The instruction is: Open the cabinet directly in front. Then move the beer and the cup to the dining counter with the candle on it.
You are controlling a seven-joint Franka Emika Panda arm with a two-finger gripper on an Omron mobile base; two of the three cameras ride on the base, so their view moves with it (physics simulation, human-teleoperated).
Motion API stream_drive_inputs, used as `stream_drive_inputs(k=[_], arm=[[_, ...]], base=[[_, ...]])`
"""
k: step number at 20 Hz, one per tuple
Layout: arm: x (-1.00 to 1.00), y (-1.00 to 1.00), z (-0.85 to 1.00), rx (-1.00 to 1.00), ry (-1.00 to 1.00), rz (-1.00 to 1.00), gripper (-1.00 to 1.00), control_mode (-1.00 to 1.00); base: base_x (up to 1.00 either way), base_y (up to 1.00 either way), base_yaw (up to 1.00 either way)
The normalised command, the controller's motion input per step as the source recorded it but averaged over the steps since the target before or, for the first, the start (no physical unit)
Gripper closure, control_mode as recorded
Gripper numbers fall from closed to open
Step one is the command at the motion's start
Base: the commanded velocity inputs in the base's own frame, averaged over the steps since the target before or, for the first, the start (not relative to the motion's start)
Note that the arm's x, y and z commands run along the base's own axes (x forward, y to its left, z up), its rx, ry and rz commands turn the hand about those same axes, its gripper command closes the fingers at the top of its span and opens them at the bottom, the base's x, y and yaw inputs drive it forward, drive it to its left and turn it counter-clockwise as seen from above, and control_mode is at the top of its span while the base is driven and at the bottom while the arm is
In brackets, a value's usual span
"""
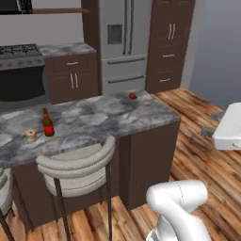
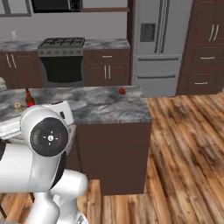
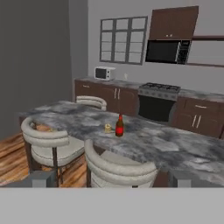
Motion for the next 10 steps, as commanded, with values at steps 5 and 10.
stream_drive_inputs(k=[5, 10], arm=[[0.0, 0.0, 0.0, 0.0, 0.0, 0.0, -1.0, 1.0], [0.0, 0.0, 0.0, 0.0, 0.0, 0.0, -1.0, 1.0]], base=[[0.27, -0.29, -0.78], [0.39, -0.06, -0.87]])
